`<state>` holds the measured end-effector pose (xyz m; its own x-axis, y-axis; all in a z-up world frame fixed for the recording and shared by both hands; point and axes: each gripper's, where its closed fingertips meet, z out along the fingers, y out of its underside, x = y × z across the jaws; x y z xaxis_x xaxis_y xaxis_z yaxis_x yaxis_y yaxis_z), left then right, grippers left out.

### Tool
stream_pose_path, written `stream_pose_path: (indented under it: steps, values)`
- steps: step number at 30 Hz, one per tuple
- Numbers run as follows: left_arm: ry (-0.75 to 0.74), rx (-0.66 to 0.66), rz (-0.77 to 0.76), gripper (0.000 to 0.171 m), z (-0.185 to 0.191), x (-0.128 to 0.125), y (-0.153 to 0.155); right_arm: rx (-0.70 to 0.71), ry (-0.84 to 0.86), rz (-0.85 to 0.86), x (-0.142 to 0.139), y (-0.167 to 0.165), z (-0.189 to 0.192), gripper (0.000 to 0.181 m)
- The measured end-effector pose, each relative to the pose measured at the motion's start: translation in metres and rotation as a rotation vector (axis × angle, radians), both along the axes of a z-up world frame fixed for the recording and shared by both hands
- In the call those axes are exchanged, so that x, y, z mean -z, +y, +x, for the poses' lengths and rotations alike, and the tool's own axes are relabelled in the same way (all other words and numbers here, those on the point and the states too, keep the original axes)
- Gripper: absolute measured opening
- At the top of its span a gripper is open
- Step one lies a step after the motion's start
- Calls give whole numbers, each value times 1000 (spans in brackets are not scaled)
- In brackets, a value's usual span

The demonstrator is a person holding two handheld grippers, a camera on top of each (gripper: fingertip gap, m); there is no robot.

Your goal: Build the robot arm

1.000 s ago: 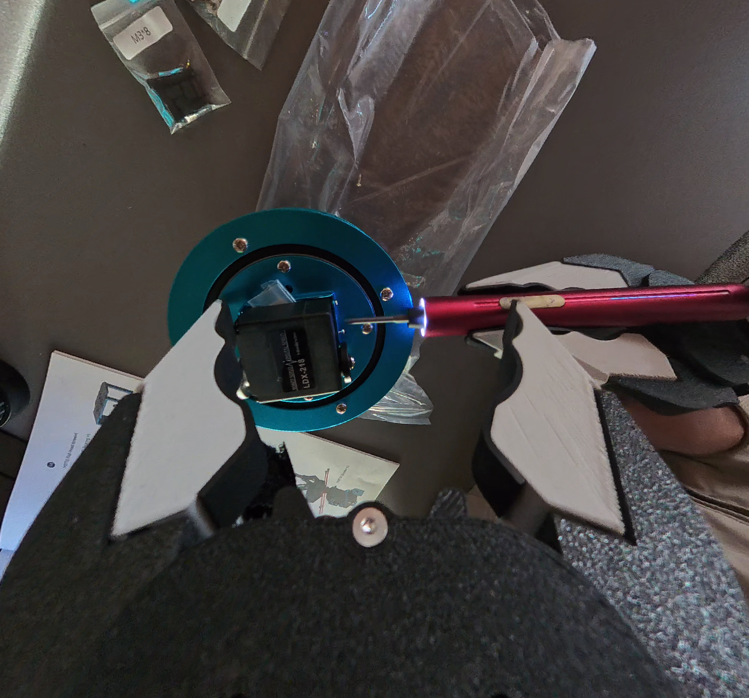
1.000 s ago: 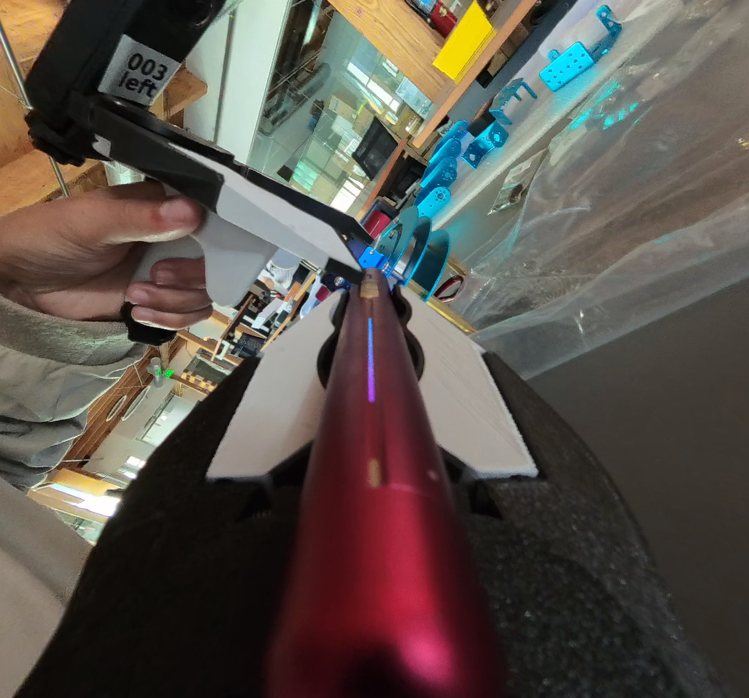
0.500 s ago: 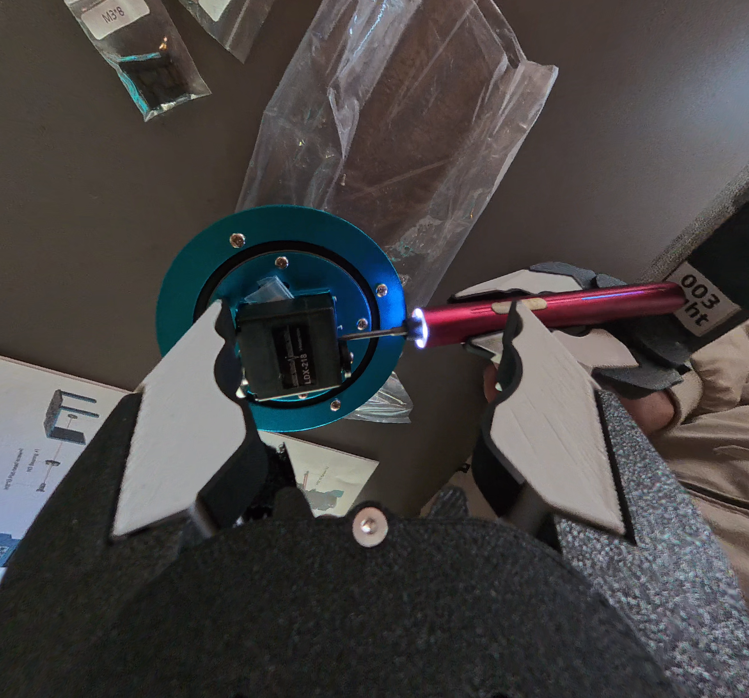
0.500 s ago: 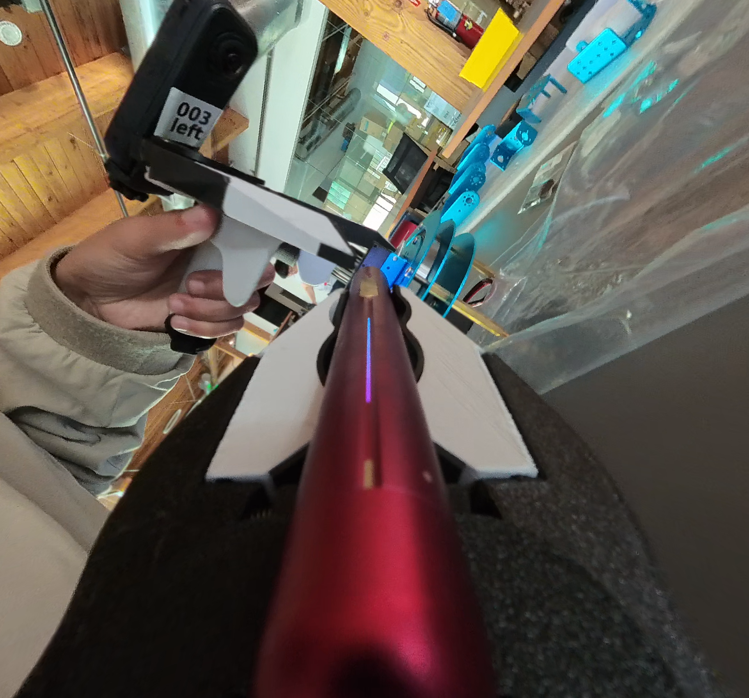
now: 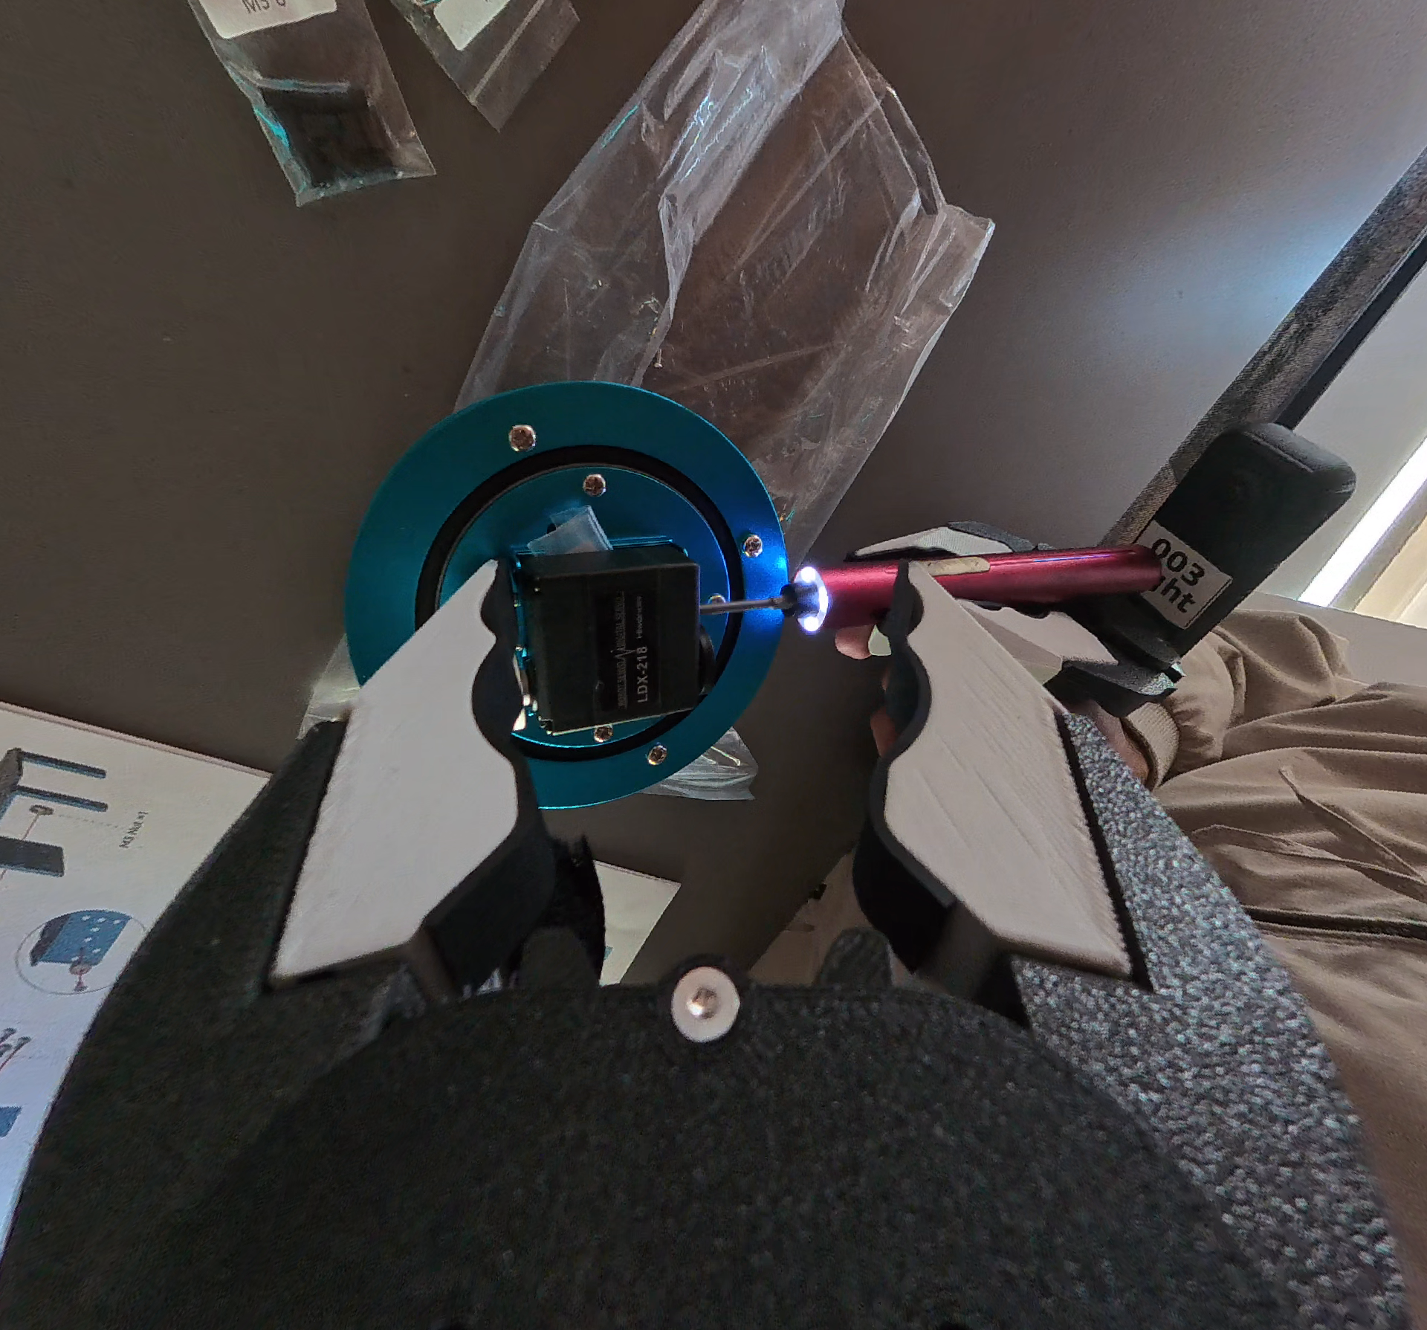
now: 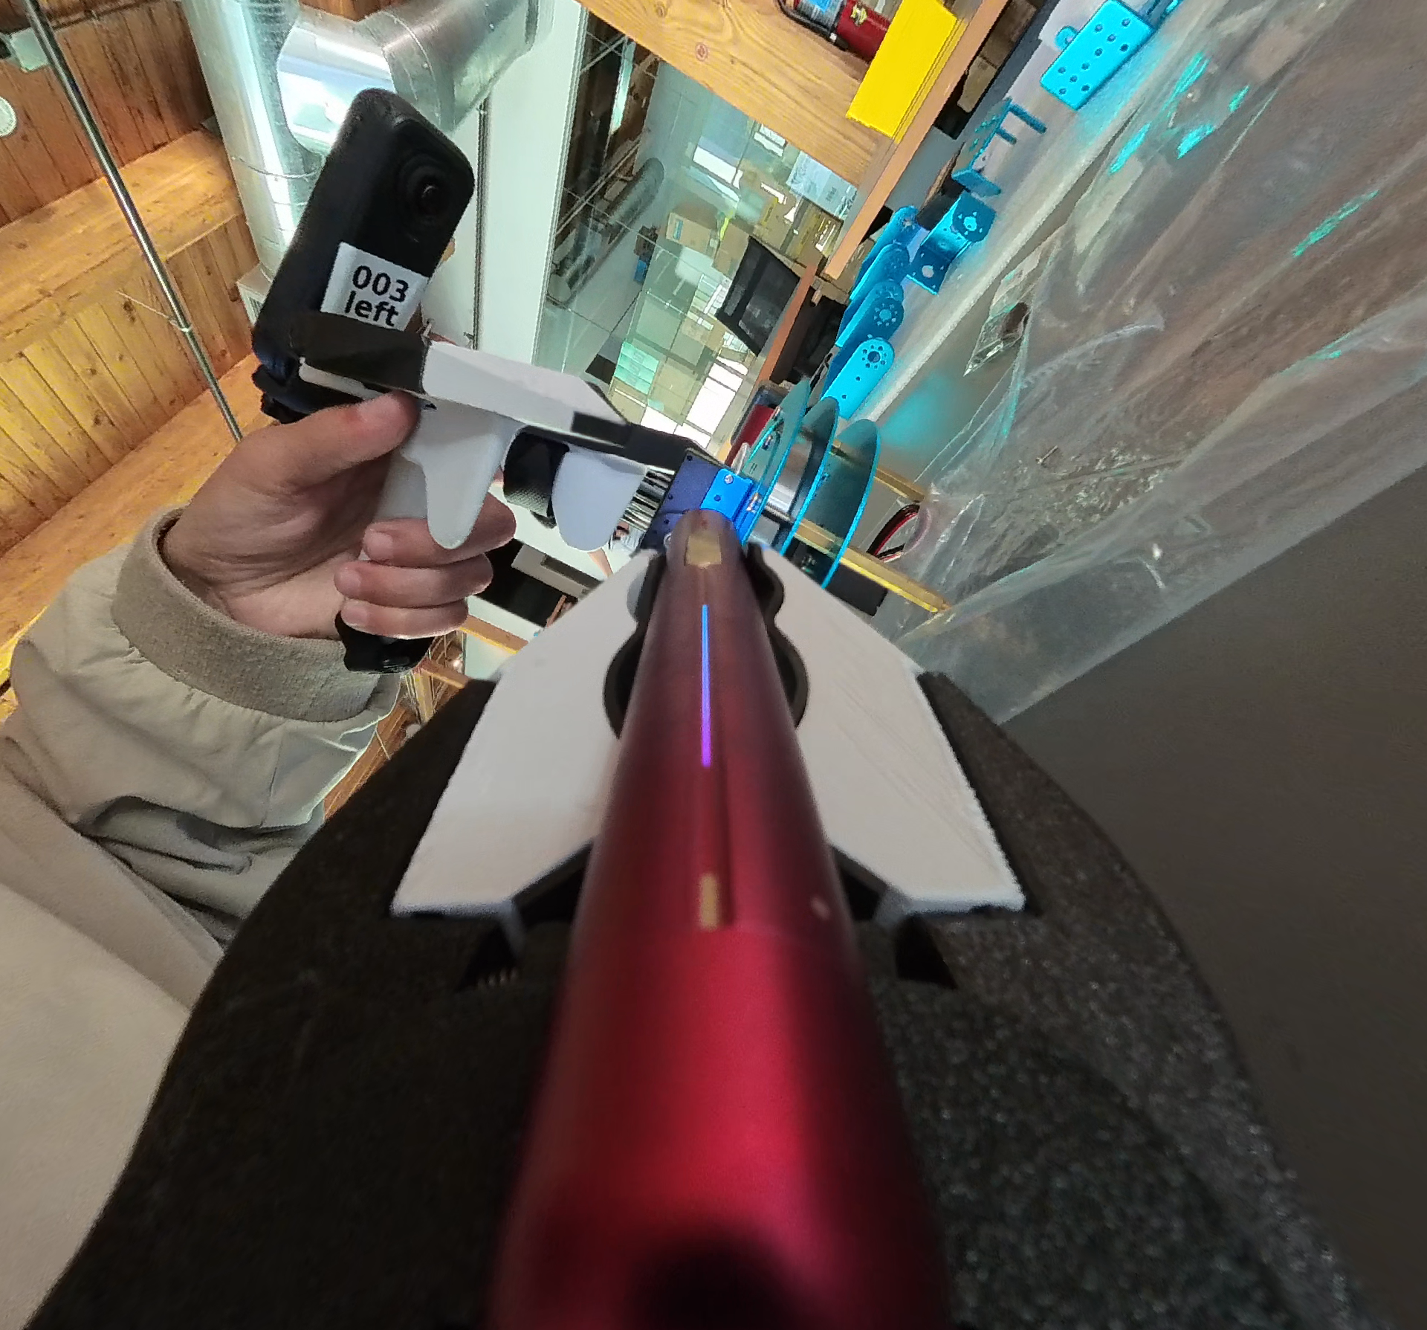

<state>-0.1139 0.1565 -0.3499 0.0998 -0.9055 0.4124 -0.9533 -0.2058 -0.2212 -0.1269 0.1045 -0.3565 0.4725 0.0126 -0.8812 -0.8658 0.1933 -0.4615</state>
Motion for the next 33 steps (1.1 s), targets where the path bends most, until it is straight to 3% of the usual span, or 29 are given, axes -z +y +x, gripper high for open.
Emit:
stream_pose_path:
  steps: [27,30,33]
  values:
    - [3,22,60,91,-4,4,2,-11,23,4,2,-1,2,21]
    - [3,76,87,97,-7,5,-2,-11,2,-3,1,0,2,21]
    - [39,116,102,122,-9,6,-14,-7,-46,-21,0,1,0,21]
